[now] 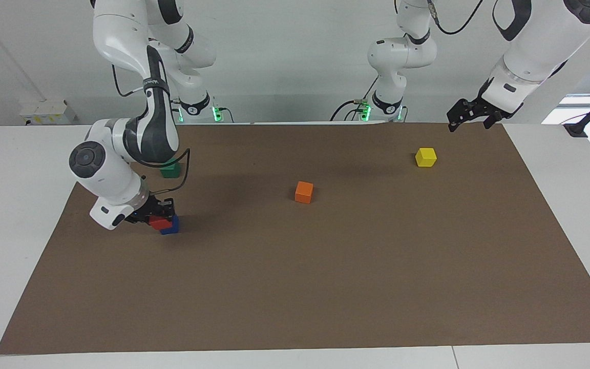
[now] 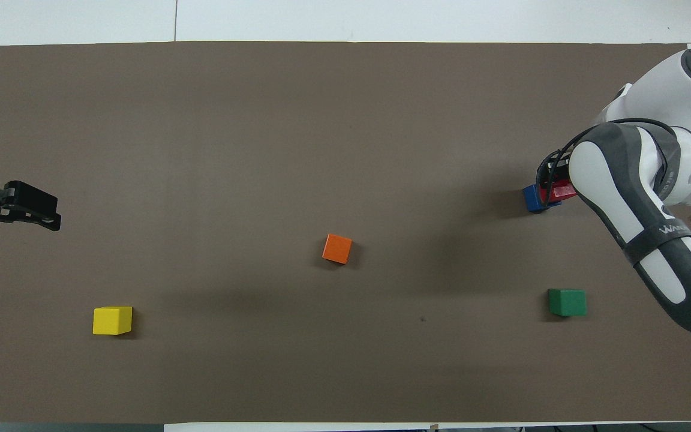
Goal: Transfer red block to right arm and stack on blue block
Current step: 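Lower the red cube onto the blue cube with the right gripper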
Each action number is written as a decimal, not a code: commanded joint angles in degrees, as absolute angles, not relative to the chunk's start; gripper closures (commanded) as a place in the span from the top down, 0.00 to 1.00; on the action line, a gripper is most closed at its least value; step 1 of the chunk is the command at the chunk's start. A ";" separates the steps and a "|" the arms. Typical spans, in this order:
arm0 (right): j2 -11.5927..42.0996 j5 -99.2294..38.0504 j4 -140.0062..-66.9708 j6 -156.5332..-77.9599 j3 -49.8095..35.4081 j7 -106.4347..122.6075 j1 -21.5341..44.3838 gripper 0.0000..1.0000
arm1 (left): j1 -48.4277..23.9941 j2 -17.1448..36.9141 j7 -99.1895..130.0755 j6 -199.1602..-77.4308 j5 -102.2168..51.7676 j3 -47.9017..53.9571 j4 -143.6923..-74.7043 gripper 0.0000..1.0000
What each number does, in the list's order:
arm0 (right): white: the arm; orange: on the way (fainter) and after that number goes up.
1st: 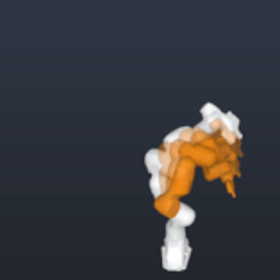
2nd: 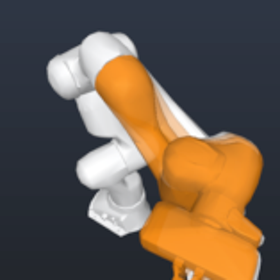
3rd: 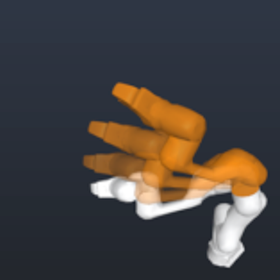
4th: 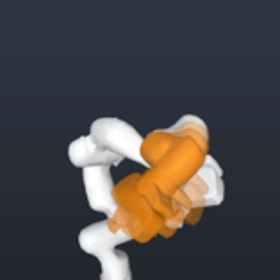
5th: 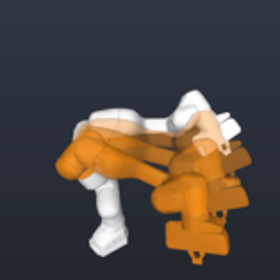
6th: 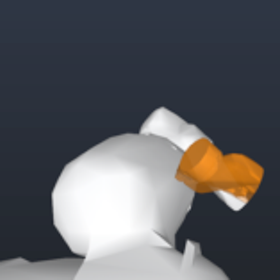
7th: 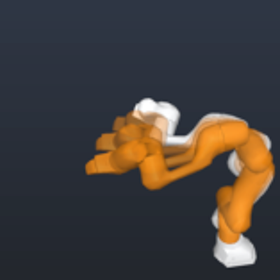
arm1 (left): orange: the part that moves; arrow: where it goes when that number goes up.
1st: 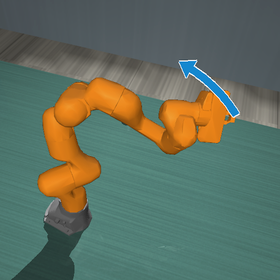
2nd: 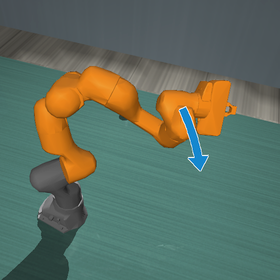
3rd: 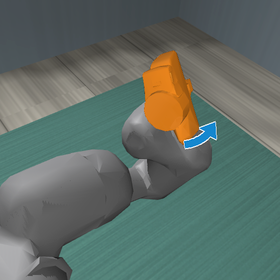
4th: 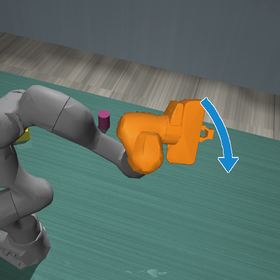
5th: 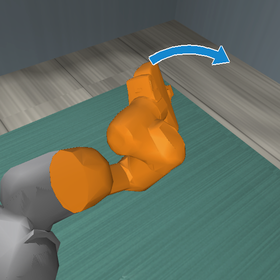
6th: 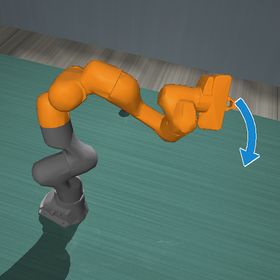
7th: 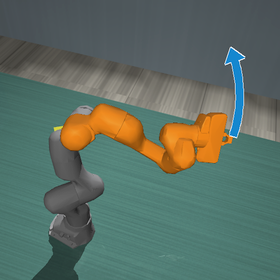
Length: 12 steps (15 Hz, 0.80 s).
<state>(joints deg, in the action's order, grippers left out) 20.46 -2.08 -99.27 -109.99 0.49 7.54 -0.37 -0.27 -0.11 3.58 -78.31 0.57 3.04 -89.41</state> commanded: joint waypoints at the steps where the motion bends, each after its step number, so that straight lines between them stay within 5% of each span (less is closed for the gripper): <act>1: 19.69 -1.67 -100.02 -109.07 0.00 4.49 -0.44 0.00 | -0.35 -0.26 2.90 -77.43 1.49 2.81 -89.56 1.00; 12: 19.34 -1.58 -101.42 -109.60 0.00 6.59 -0.53 0.00 | -0.44 -0.35 2.81 -77.34 1.49 2.90 -89.56 1.00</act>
